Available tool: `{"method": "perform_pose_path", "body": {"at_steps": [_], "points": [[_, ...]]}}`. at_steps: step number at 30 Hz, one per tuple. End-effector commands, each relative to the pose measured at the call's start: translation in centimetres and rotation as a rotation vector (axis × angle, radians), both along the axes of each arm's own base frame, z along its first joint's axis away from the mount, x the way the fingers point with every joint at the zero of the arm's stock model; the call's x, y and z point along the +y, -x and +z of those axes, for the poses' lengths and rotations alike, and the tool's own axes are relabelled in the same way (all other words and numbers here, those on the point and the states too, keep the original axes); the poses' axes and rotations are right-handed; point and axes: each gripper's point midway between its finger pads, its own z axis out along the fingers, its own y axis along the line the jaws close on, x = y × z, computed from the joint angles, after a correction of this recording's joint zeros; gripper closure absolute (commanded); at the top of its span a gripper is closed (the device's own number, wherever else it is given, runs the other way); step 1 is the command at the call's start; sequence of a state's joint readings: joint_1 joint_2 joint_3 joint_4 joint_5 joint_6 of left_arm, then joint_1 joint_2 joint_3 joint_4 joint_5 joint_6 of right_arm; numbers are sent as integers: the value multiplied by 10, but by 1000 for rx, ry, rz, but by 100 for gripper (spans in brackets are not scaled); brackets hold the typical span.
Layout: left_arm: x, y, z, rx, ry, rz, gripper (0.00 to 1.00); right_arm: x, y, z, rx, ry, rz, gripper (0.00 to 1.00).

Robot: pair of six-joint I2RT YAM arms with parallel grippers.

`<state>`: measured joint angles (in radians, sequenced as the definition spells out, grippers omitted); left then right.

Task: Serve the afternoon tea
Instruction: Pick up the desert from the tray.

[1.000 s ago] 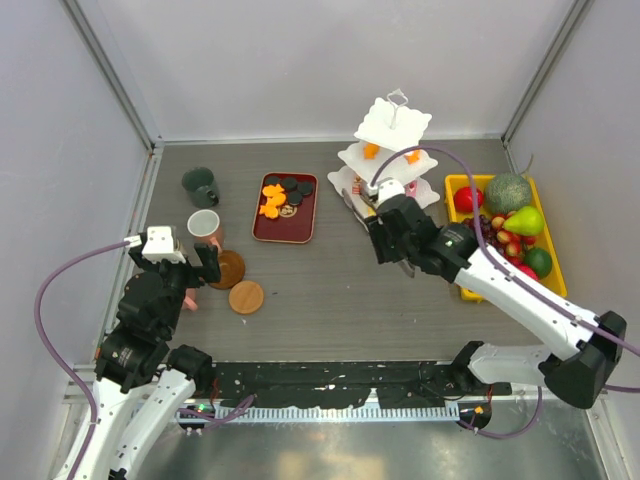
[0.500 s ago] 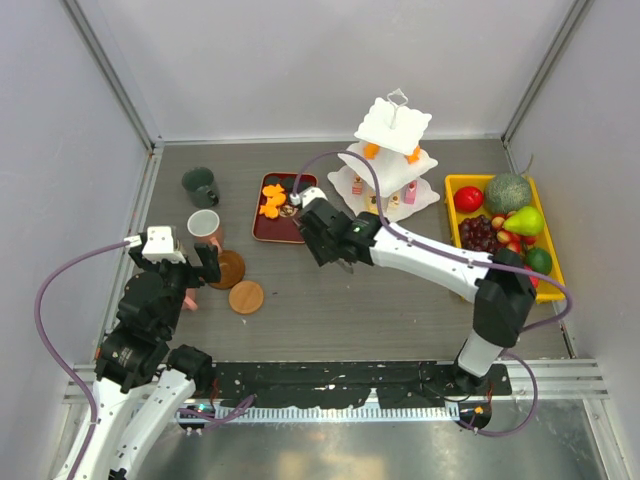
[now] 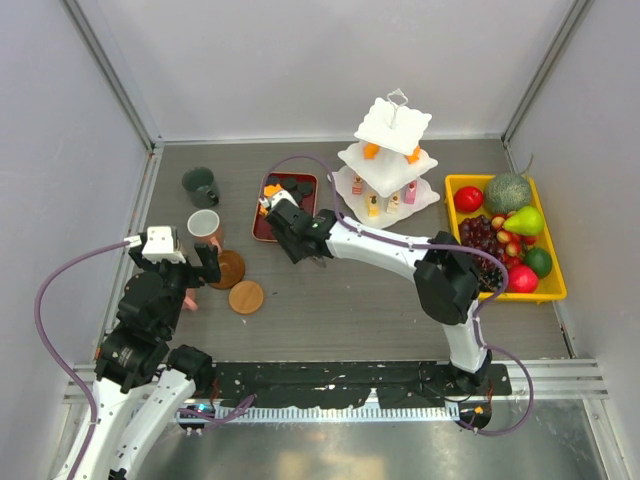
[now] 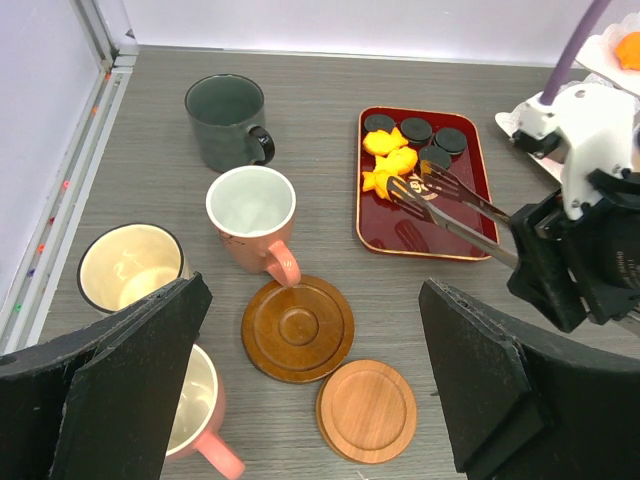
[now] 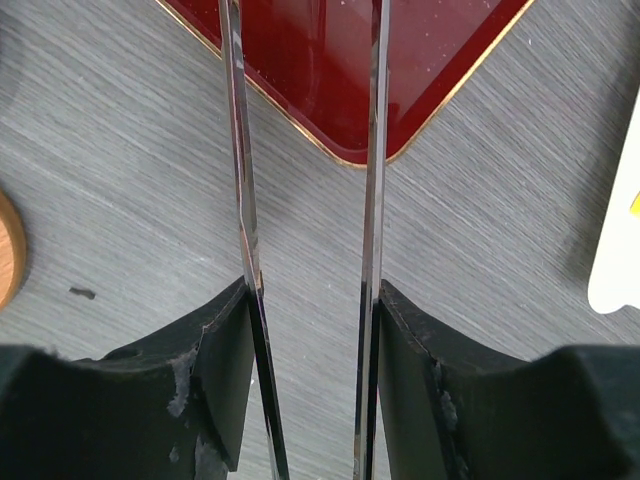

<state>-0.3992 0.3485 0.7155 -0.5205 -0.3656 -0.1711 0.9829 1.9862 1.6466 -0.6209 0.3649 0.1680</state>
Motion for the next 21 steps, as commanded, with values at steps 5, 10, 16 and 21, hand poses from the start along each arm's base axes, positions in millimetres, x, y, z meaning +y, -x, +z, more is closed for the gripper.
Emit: {"method": "perform_pose_path", "body": {"at_steps": [5,10,16,21], "points": [[-1,-1,14,-55,14,-7,1,19,-21,3,-65,-2,-17,47],[-1,-1,14,-58,15,-7,1,24,-26,-8,-66,24,-12,47],[-1,-1,15,-61,16,-6,1,31,-32,-18,-65,42,-4,47],[-1,-1,15,-61,16,-6,1,35,-38,-22,-70,64,-5,48]]}}
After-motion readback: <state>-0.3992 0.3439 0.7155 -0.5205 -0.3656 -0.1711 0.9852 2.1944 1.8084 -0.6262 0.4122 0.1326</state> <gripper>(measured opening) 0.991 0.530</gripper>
